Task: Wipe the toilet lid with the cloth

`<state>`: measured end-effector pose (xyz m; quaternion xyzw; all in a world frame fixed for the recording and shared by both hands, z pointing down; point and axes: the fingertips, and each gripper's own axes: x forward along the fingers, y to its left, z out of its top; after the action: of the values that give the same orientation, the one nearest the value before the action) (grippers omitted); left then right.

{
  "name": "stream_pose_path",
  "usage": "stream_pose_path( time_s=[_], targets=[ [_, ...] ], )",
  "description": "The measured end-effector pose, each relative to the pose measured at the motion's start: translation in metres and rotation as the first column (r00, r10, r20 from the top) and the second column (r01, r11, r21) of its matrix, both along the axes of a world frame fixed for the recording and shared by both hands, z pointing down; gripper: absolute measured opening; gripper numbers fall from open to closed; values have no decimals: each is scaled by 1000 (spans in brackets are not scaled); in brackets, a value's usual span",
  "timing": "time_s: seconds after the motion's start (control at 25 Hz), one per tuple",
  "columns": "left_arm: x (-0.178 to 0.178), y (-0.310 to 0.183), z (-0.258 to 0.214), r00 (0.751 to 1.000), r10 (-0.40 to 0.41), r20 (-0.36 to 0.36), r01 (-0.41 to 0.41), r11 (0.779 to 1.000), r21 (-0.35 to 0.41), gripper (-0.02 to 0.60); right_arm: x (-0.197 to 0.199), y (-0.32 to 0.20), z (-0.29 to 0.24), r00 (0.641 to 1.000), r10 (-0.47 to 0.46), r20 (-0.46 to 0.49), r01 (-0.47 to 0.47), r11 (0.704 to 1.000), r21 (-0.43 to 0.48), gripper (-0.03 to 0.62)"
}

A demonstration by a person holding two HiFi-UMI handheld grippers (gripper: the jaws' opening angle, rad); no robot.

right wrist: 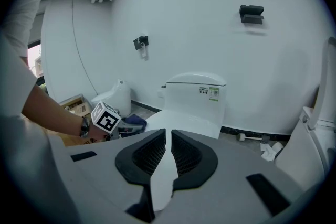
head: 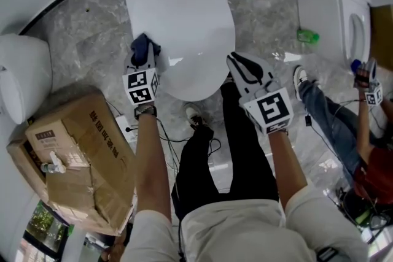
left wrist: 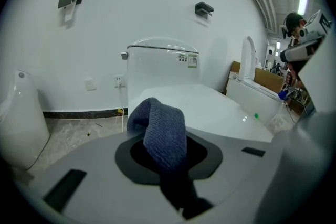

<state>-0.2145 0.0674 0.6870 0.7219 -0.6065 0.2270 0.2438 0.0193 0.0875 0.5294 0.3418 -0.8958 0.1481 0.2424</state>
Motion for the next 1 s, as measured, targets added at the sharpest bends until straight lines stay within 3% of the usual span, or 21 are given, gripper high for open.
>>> stream_pose_path(
  time_s=[0.32, 0.48, 0.76, 1.0],
  targets=[
    [53, 10, -1, 996, 85, 5, -85, 996, -22, 57, 20, 22, -11, 999, 43, 10, -43, 999, -14, 54],
    [84, -3, -3, 997, 74, 4, -73, 996, -51, 58, 44, 21, -13, 999, 31, 9, -30, 998, -48, 54],
    [164, -23, -2, 992, 125, 0, -125, 990, -66, 58, 95, 6, -15, 999, 37, -8, -37, 998, -54, 54],
    [244, -20, 7, 968, 252, -5, -251, 962, -105, 58, 128, 0, -17, 998, 69, -13, -70, 996, -52, 54]
  ],
)
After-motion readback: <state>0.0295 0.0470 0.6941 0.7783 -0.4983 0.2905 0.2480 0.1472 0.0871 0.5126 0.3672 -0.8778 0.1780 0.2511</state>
